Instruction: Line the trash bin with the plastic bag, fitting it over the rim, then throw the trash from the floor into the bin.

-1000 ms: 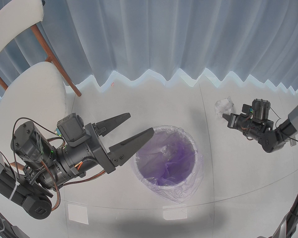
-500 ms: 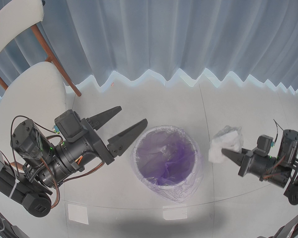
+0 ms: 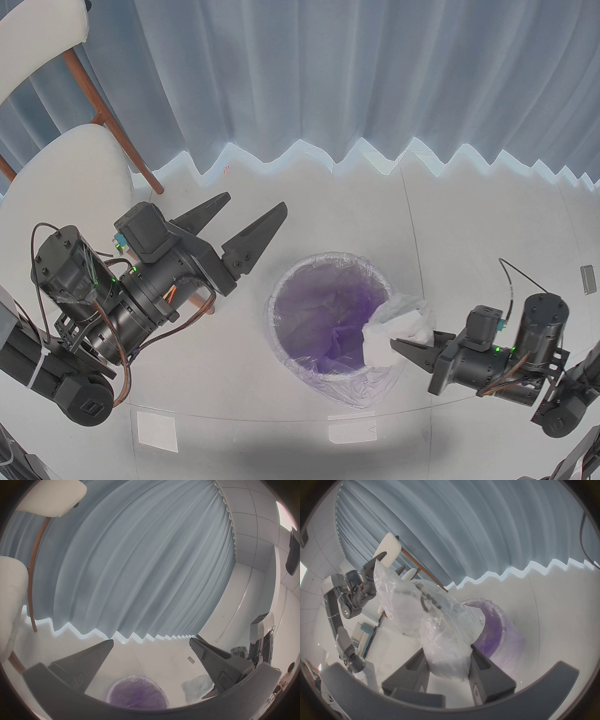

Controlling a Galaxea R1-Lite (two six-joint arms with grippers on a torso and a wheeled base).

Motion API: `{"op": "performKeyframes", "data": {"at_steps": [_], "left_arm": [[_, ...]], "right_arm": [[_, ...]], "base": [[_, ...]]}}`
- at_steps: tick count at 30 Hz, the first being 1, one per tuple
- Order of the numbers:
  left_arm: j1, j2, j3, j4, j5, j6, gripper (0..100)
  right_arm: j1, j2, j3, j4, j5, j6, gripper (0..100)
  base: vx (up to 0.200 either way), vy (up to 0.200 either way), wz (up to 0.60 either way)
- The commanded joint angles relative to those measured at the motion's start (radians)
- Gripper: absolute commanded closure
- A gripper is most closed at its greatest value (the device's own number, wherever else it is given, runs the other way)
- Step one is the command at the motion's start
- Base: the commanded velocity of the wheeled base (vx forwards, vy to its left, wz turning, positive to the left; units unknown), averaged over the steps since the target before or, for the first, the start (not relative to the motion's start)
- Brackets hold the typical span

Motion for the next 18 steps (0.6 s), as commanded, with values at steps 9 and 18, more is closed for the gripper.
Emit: {"op": "performKeyframes", "data": {"at_steps": [9, 18], "left_arm": [[-0.010, 0.021, -0.008, -0.002, 0.017, 0.015, 0], [-0.010, 0.014, -0.014, -0.002, 0.017, 0.020, 0]], "right_arm": [[0.005, 0.542, -0.233, -0.325, -0.062, -0.052, 0], [-0.024, 0.278, -0.153, -0.323, -0.060, -0.002, 0]], "base": [[0.000, 0.000, 0.00], [0.000, 0.000, 0.00]]}}
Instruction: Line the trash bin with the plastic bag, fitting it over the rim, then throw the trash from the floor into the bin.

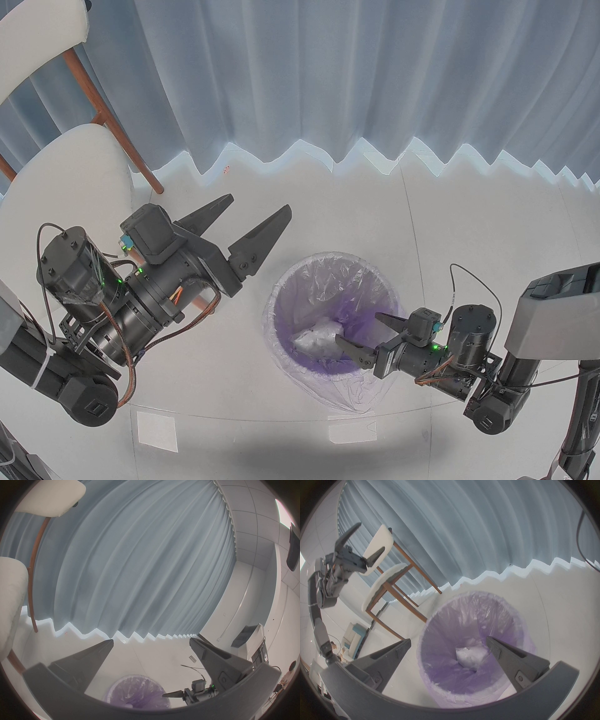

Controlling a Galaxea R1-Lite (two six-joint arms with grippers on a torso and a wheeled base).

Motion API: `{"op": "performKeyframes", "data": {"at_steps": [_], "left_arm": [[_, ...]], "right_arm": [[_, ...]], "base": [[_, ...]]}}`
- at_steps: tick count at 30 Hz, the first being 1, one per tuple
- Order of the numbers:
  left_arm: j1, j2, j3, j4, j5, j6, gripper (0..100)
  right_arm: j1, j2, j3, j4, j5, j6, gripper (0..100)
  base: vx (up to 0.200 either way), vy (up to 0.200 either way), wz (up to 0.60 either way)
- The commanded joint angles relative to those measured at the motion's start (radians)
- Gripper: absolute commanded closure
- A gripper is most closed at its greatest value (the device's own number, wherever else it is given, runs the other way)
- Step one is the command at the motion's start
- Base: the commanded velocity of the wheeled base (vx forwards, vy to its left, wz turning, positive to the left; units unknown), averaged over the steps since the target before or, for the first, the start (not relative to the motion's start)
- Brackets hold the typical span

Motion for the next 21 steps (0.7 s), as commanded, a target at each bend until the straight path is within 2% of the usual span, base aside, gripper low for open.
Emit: {"op": "performKeyframes", "data": {"at_steps": [1, 2, 4, 7, 10, 13, 16, 18, 21], "left_arm": [[-0.001, -0.005, -0.008, -0.002, 0.001, 0.004, 0], [-0.001, -0.006, -0.009, -0.002, 0.001, 0.004, 0], [-0.001, -0.044, -0.009, -0.001, 0.001, 0.004, 0], [-0.001, -0.081, -0.003, -0.001, 0.004, 0.002, 0], [0.012, -0.141, -0.012, 0.042, 0.053, 0.016, 0], [0.012, -0.198, -0.049, 0.139, 0.179, 0.066, 0], [0.002, -0.258, -0.048, 0.211, 0.249, 0.126, 0], [-0.004, -0.314, 0.000, 0.216, 0.278, 0.182, 0], [-0.004, -0.445, 0.113, 0.236, 0.327, 0.197, 0]], "right_arm": [[-0.043, -0.229, 0.065, -0.014, -0.002, 0.024, 0], [-0.047, -0.246, 0.070, -0.012, -0.002, 0.024, 0], [-0.104, -0.418, 0.105, 0.022, -0.002, 0.024, 0], [-0.167, -0.562, 0.133, 0.094, -0.002, 0.019, 0], [-0.278, -0.794, 0.173, 0.258, -0.007, 0.002, 0], [-0.388, -0.987, 0.165, 0.463, -0.033, -0.038, 0], [-0.460, -1.190, 0.171, 0.704, -0.054, -0.062, 0], [-0.483, -1.335, 0.171, 0.896, -0.056, -0.078, 0], [-0.491, -1.524, 0.150, 1.175, -0.057, -0.079, 0]], "base": [[0.000, 0.000, 0.00], [0.000, 0.000, 0.00], [0.000, 0.000, 0.00], [0.000, 0.000, 0.00], [0.000, 0.000, 0.00], [0.000, 0.000, 0.00], [0.000, 0.000, 0.00], [0.000, 0.000, 0.00], [0.000, 0.000, 0.00]]}}
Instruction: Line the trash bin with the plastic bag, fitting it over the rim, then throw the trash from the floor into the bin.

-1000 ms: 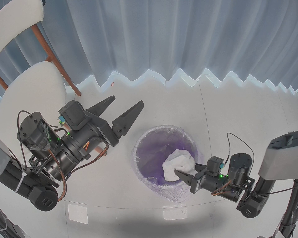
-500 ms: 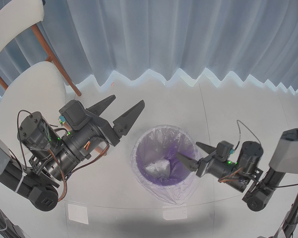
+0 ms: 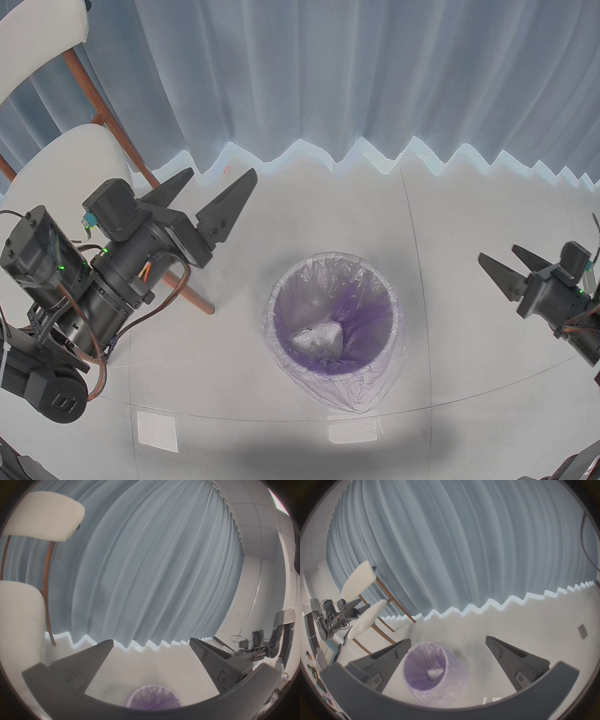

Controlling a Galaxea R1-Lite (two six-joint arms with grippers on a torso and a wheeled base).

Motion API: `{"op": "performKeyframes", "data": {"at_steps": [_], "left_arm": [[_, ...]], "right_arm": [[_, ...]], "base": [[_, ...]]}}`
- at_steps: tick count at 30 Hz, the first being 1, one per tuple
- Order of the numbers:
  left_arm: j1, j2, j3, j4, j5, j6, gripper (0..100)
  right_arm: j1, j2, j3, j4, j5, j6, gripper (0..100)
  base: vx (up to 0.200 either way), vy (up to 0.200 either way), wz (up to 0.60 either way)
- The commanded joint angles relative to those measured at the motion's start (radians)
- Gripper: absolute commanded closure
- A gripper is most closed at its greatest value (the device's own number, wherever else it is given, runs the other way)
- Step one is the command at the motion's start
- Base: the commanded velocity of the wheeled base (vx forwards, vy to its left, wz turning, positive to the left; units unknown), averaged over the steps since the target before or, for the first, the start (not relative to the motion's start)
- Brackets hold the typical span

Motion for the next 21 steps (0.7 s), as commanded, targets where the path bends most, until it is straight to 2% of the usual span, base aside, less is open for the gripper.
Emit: {"op": "performKeyframes", "data": {"at_steps": [1, 2, 3, 4, 6, 8, 9, 10, 13, 15, 16, 18, 19, 20, 21], "left_arm": [[-0.008, -0.310, 0.130, 0.120, 0.180, 0.119, 0], [0.018, -0.411, 0.206, 0.160, 0.229, 0.117, 0], [0.029, -0.434, 0.228, 0.171, 0.244, 0.117, 0], [0.072, -0.498, 0.283, 0.189, 0.275, 0.117, 0], [0.133, -0.578, 0.352, 0.203, 0.282, 0.119, 0], [0.194, -0.646, 0.411, 0.214, 0.281, 0.119, 0], [0.194, -0.646, 0.411, 0.214, 0.281, 0.119, 0], [0.272, -0.713, 0.472, 0.226, 0.278, 0.122, 0], [0.400, -0.825, 0.567, 0.264, 0.262, 0.129, 0], [0.435, -0.865, 0.569, 0.296, 0.252, 0.132, 0], [0.489, -0.966, 0.569, 0.385, 0.249, 0.135, 0], [0.507, -1.100, 0.561, 0.505, 0.243, 0.162, 0], [0.507, -1.100, 0.561, 0.505, 0.243, 0.162, 0], [0.524, -1.193, 0.530, 0.692, 0.244, 0.221, 0], [0.541, -1.229, 0.524, 0.774, 0.244, 0.237, 0]], "right_arm": [[-0.194, -0.694, 0.014, 0.639, -0.028, -0.050, 0], [-0.194, -0.835, -0.011, 0.833, -0.030, -0.050, 0], [-0.194, -0.868, -0.012, 0.875, -0.030, -0.050, 0], [-0.194, -0.948, -0.008, 0.961, -0.028, -0.051, 0], [-0.196, -1.037, 0.009, 1.021, -0.028, -0.058, 0], [-0.203, -1.102, 0.047, 1.033, -0.043, -0.071, 0], [-0.203, -1.102, 0.047, 1.033, -0.043, -0.071, 0], [-0.211, -1.155, 0.093, 1.031, -0.079, -0.105, 0], [-0.211, -1.260, 0.164, 1.036, -0.091, -0.140, 0], [-0.211, -1.269, 0.193, 1.028, -0.093, -0.148, 0], [-0.211, -1.266, 0.235, 0.999, -0.103, -0.163, 0], [-0.211, -1.266, 0.267, 0.948, -0.122, -0.176, 0], [-0.211, -1.266, 0.267, 0.948, -0.122, -0.176, 0], [-0.211, -1.264, 0.320, 0.892, -0.125, -0.205, 0], [-0.211, -1.264, 0.327, 0.904, -0.126, -0.236, 0]], "base": [[0.000, 0.000, 0.00], [0.000, 0.000, 0.00], [0.000, 0.000, 0.00], [0.000, 0.000, 0.00], [0.000, 0.000, 0.00], [0.000, 0.000, 0.00], [0.000, 0.000, 0.00], [0.000, 0.000, 0.00], [0.000, 0.000, 0.00], [0.000, 0.000, 0.00], [0.000, 0.000, 0.00], [0.000, 0.000, 0.00], [0.000, 0.000, 0.00], [0.000, 0.000, 0.00], [0.000, 0.000, 0.00]]}}
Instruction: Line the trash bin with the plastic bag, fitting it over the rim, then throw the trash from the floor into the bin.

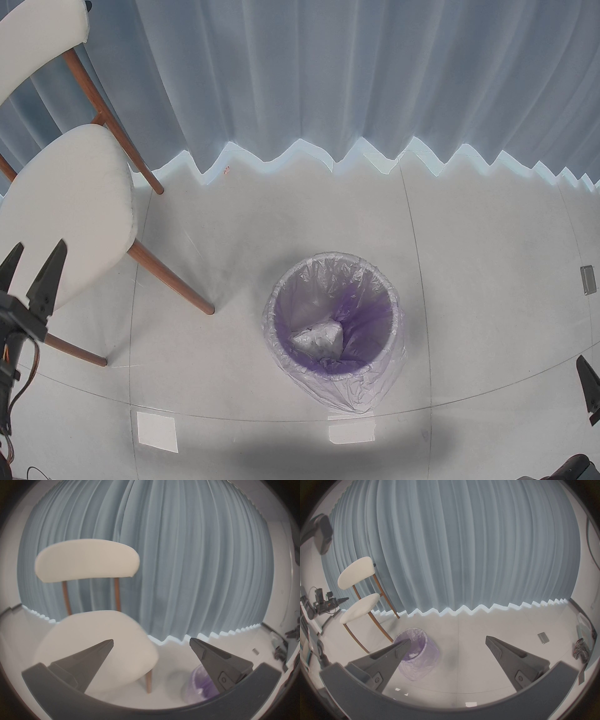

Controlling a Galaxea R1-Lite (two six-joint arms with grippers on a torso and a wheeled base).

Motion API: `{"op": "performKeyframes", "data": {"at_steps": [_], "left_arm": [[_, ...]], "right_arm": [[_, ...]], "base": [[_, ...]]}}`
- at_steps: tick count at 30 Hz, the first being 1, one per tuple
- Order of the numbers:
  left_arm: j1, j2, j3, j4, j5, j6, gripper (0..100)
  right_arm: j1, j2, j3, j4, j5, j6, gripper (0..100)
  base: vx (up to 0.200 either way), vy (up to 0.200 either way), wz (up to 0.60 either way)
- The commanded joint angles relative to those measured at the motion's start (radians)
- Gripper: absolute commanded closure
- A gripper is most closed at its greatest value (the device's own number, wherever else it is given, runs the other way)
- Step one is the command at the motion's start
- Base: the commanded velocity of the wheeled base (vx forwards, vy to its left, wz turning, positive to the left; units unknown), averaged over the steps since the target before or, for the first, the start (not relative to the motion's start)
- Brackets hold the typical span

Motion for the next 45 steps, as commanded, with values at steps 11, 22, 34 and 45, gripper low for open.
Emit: {"op": "performKeyframes", "data": {"at_steps": [11, 22, 34, 45], "left_arm": [[0.218, -0.889, 0.161, 1.047, -0.064, 0.030, 0], [0.217, -0.884, 0.161, 1.063, -0.275, -0.006, 0], [0.268, -0.961, 0.150, 1.102, -0.226, -0.059, 0], [0.268, -0.963, 0.152, 1.096, -0.203, -0.082, 0]], "right_arm": [[-0.038, -0.249, 0.199, 0.086, -0.138, -0.107, 0], [-0.038, -0.249, 0.199, 0.101, 0.042, -0.119, 0], [-0.131, -0.340, 0.199, 0.152, -0.081, -0.018, 0], [-0.130, -0.347, 0.199, 0.150, -0.052, -0.035, 0]], "base": [[0.000, 0.000, 0.00], [0.000, 0.000, 0.00], [0.000, 0.000, 0.00], [0.000, 0.000, 0.00]]}}
